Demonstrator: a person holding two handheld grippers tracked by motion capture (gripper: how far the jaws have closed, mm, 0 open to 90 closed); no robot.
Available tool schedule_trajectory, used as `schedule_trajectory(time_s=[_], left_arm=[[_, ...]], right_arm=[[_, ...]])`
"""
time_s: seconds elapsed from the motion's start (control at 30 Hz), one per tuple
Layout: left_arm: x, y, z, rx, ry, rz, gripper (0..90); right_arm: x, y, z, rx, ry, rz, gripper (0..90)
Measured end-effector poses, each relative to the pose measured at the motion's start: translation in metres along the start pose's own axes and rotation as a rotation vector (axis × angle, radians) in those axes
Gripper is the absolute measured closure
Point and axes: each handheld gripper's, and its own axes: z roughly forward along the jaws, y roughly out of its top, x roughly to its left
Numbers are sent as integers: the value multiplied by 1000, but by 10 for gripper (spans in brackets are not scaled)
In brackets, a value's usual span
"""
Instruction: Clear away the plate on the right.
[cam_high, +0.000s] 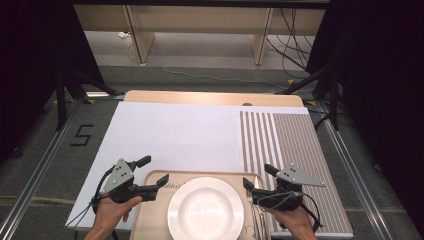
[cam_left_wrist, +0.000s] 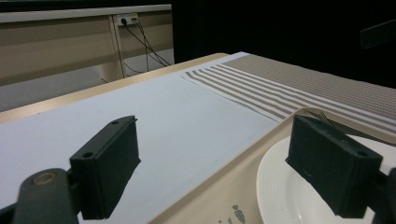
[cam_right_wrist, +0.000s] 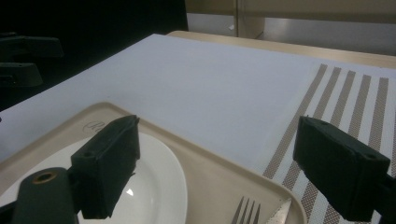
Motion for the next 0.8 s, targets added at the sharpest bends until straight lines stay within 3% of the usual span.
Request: schedule_trajectory(time_s=[0.27, 0.8], left_arm=[[0, 0, 2, -4, -7, 0, 158], [0, 0, 2, -6, -6, -2, 158]], right_arm=[[-1, -4, -8, -17, 1, 0, 160], [-4, -6, -5, -57, -14, -10, 159]])
